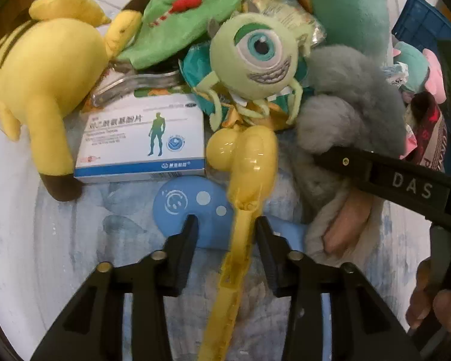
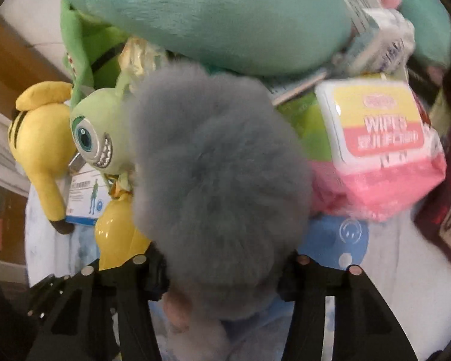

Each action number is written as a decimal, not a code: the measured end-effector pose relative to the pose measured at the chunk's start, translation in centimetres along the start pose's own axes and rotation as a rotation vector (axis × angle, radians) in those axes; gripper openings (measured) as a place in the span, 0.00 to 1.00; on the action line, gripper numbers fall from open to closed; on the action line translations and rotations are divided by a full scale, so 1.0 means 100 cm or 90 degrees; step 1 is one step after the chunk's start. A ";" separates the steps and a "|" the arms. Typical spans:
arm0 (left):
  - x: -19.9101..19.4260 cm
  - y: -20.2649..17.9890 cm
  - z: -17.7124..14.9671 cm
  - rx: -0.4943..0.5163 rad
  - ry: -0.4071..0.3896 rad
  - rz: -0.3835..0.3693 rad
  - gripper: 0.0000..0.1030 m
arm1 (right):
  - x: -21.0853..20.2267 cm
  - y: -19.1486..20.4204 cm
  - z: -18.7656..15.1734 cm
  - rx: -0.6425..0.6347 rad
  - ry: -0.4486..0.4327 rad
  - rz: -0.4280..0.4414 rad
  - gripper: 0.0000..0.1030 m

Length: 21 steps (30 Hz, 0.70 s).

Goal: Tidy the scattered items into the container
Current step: 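Lift the yellow tongs with the left tool while the right tool lifts the grey plush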

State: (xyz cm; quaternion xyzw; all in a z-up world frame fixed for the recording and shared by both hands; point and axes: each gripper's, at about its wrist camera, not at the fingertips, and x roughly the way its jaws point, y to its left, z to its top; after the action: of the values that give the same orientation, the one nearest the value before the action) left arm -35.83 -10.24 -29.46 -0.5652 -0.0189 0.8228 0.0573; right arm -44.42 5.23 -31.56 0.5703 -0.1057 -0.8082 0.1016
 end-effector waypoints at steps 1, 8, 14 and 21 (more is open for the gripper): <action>-0.005 -0.001 -0.002 0.004 -0.006 0.005 0.22 | -0.005 0.003 -0.002 -0.010 -0.003 -0.006 0.45; -0.048 -0.005 -0.015 0.011 -0.059 -0.004 0.19 | -0.055 0.002 -0.034 -0.039 -0.013 0.009 0.44; -0.051 -0.015 -0.004 0.034 -0.084 -0.018 0.19 | -0.102 -0.018 -0.067 -0.020 -0.040 0.027 0.43; -0.066 -0.046 -0.002 0.057 -0.111 -0.021 0.19 | -0.126 -0.027 -0.073 -0.014 -0.071 0.032 0.43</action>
State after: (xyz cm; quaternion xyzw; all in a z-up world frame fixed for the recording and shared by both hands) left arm -32.98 -6.40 -22.92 -0.4882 0.0036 0.8677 0.0938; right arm -33.47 11.03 -23.36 0.5202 -0.1165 -0.8373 0.1217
